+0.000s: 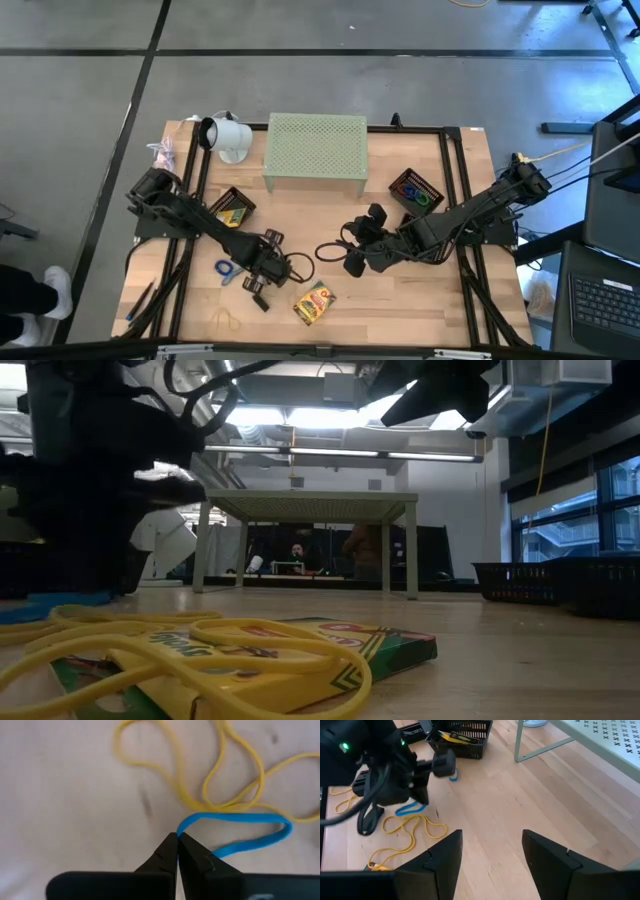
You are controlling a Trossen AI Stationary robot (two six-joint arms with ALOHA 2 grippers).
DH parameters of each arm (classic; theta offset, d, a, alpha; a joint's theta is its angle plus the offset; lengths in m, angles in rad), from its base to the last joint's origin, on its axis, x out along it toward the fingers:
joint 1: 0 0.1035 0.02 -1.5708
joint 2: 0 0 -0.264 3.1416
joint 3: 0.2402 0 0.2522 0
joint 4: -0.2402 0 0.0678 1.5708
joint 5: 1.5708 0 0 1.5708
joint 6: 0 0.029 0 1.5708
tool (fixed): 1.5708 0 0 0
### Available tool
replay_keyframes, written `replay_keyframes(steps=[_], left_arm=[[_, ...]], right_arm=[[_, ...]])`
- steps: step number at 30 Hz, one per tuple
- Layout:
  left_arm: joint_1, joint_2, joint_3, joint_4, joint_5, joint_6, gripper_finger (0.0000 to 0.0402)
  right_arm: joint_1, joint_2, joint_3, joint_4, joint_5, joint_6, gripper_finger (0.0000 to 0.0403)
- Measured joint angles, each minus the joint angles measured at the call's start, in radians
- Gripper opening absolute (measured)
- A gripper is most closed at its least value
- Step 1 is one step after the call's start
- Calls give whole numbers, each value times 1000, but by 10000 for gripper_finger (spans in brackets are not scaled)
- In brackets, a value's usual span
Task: Pick & Place Office Desk Supplies
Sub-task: Put the blue rubber band into the bottom right black bin
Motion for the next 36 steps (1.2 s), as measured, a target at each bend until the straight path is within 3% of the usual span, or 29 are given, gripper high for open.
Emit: replay_keyframes(steps=[10, 16, 19, 23, 27, 32, 36], left_arm=[[1, -182, 0, -65, -292, -168, 3], [-15, -311, 0, 34, -567, -215, 3], [-25, -343, 0, 119, -649, -187, 2], [-32, -349, 0, 235, -701, -111, 2], [-33, -347, 0, 328, -703, -33, 2], [-33, -346, 0, 408, -727, 42, 2], [-33, -346, 0, 463, -730, 100, 2]], right_arm=[[-1, 41, 1, 119, 50, -7, 208], [-13, 131, 1, 271, 44, -62, 208], [-21, 171, 1, 402, -1, -155, 208], [-32, 205, 1, 544, -93, -305, 208], [-43, 220, 1, 604, -116, -410, 208], [-64, 220, 1, 636, -117, -448, 208], [-89, 220, 0, 661, -179, -447, 208]])
